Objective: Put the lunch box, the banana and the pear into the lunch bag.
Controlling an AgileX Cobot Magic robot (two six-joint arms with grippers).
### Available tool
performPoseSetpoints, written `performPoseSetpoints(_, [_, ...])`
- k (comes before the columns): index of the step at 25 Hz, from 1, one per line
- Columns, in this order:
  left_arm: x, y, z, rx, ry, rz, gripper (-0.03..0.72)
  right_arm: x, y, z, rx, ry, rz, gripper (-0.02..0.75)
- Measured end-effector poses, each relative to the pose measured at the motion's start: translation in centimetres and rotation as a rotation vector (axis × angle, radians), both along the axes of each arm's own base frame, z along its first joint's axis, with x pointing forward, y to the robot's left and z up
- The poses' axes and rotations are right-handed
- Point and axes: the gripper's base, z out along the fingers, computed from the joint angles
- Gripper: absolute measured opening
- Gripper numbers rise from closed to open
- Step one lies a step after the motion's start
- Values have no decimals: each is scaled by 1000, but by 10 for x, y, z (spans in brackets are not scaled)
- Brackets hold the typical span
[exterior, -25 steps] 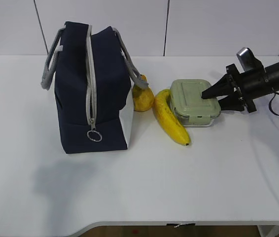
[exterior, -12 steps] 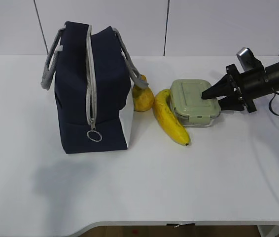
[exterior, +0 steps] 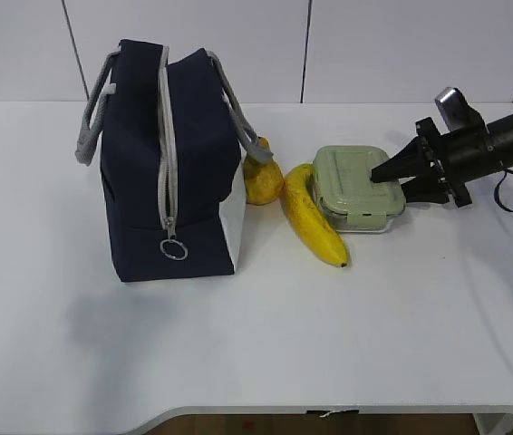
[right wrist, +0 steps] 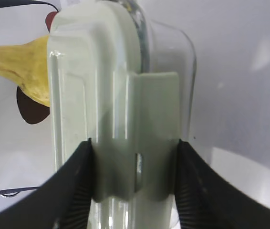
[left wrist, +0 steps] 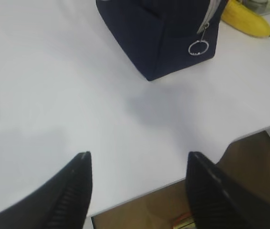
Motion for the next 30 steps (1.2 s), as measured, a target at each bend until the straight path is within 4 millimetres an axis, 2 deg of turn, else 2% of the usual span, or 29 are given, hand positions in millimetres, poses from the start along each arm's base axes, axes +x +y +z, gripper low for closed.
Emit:
performPoseSetpoints(9, [3,0,2,-7,-31,8,428,-1,-1,6,-20,-13,8,349])
performPoseSetpoints(23, [41,-8,-12,-6,121,20,426,-5,-4,36,-119,-82,25,349])
performPoseSetpoints(30, [67,-13,9,-27,112,29,426,-9,-4,65,-141,-131,17,349])
